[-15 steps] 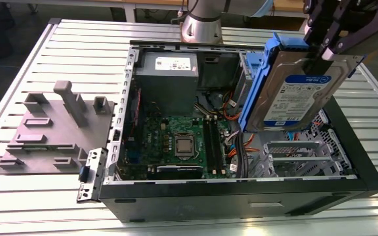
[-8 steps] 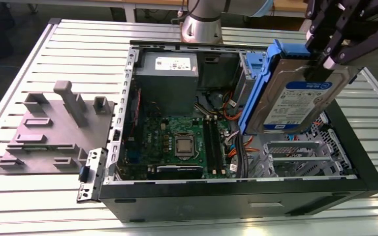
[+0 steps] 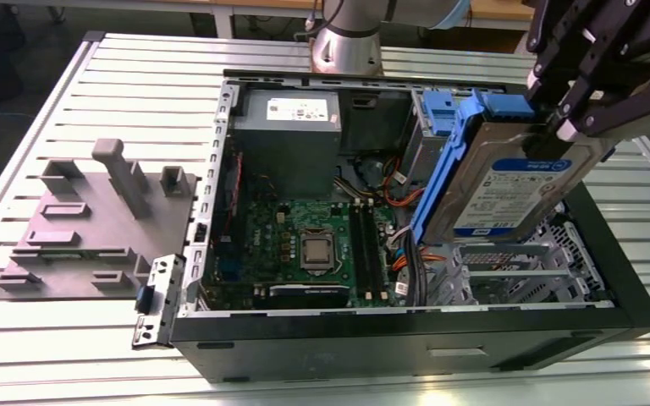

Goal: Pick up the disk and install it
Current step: 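Pick up the disk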

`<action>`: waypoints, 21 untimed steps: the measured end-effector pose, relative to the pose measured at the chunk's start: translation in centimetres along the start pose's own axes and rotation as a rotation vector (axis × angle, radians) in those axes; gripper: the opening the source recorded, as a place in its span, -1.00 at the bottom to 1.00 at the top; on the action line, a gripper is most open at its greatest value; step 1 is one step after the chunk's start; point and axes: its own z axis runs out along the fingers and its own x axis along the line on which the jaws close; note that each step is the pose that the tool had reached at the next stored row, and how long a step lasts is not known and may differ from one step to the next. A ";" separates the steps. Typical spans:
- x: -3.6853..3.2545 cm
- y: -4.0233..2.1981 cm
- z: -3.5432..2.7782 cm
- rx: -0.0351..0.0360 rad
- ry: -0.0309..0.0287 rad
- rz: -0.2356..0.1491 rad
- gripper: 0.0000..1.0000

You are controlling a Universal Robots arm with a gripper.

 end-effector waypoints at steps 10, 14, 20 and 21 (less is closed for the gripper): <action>0.57 -1.04 0.66 -0.0011 -0.0003 0.000 -0.30; 0.65 -2.07 0.78 -0.0018 -0.0003 0.000 -0.30; 0.87 -3.78 1.49 -0.0034 -0.0004 0.000 -0.30; 0.90 -3.97 1.57 -0.0036 -0.0003 0.000 -0.30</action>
